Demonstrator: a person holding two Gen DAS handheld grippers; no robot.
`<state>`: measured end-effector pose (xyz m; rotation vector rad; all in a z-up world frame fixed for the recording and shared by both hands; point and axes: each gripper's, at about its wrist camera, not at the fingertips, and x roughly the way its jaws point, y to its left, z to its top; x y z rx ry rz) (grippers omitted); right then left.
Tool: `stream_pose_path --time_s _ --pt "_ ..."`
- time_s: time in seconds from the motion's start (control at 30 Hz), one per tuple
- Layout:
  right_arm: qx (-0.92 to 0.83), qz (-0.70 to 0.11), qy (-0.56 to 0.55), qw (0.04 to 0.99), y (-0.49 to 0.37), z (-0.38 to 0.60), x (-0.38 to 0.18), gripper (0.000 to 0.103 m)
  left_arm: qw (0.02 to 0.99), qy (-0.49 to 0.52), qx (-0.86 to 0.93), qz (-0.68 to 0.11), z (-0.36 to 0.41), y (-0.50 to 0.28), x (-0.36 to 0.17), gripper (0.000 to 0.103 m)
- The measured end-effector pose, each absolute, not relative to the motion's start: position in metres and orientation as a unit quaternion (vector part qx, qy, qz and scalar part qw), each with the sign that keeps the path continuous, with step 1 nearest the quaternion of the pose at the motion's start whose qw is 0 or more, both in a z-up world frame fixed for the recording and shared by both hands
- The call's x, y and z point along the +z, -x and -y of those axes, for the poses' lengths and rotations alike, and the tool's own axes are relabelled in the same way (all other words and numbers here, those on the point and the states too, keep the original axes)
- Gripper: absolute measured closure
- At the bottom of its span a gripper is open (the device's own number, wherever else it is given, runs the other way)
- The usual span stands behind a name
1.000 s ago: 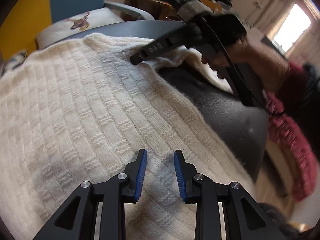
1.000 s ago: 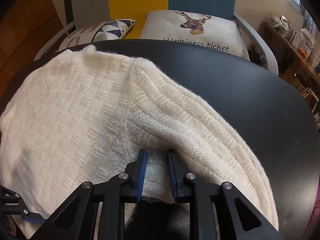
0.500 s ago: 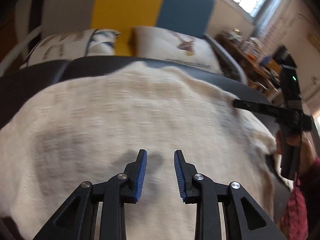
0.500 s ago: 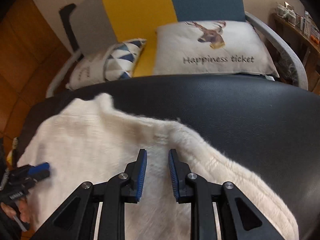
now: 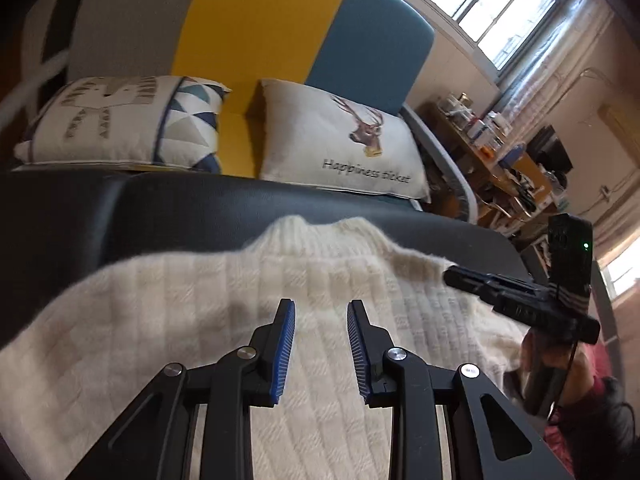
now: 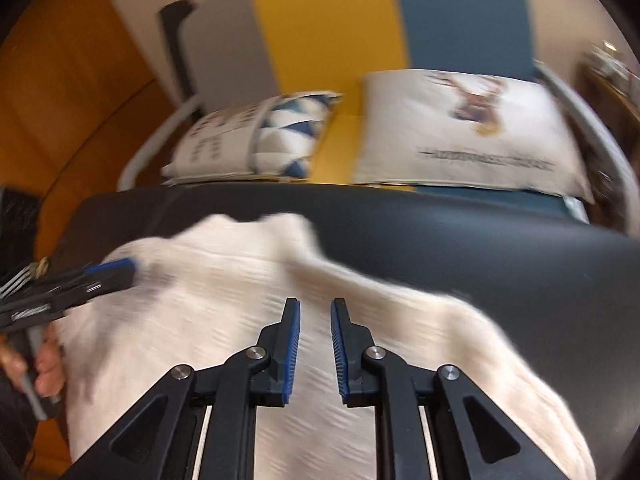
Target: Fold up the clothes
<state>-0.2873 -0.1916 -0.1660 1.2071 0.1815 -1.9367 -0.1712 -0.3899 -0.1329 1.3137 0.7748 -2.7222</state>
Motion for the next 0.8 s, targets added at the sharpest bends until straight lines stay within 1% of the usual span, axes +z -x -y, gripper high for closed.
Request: stream_pose_path --time_s 0.07,0.2,0.23,0.27,0.43,0.47,0.53,0.63,0.8 --pt "-0.768 -0.100 -0.480 0.412 0.283 0.214 -0.172 0.088 0.011 -0.428 -0.872 -0.238 0.389 0.187 -0.137 0.075" --pt "-0.773 -0.124 -0.501 0.368 0.289 0.229 -0.195 0.088 0.022 -0.478 -0.854 -0.202 0.388 0.218 -0.161 0.075" --pt "-0.778 -0.124 -0.500 0.360 0.291 0.228 -0.198 0.091 0.035 -0.484 -0.853 -0.189 0.389 0.221 -0.167 0.075" --pt "-0.783 -0.118 -0.498 0.353 0.292 0.225 -0.199 0.091 0.048 -0.489 -0.853 -0.176 0.389 0.223 -0.173 0.078" --pt "-0.789 -0.075 -0.502 0.347 0.298 0.216 -0.199 0.091 0.064 -0.479 -0.863 -0.149 0.382 0.217 -0.170 0.078" --pt "-0.788 -0.070 -0.504 0.346 0.295 0.213 -0.195 0.088 0.064 -0.480 -0.863 -0.147 0.380 0.214 -0.165 0.078" --pt "-0.790 -0.057 -0.495 0.357 0.284 0.207 -0.182 0.087 0.059 -0.473 -0.866 -0.152 0.382 0.196 -0.150 0.078" --pt "-0.779 -0.037 -0.467 0.416 0.242 0.195 -0.155 0.082 0.043 -0.442 -0.880 -0.168 0.395 0.143 -0.117 0.077" --pt "-0.740 -0.050 -0.464 0.484 0.152 0.183 -0.138 0.082 0.079 -0.412 -0.884 -0.208 0.436 0.017 -0.085 0.077"
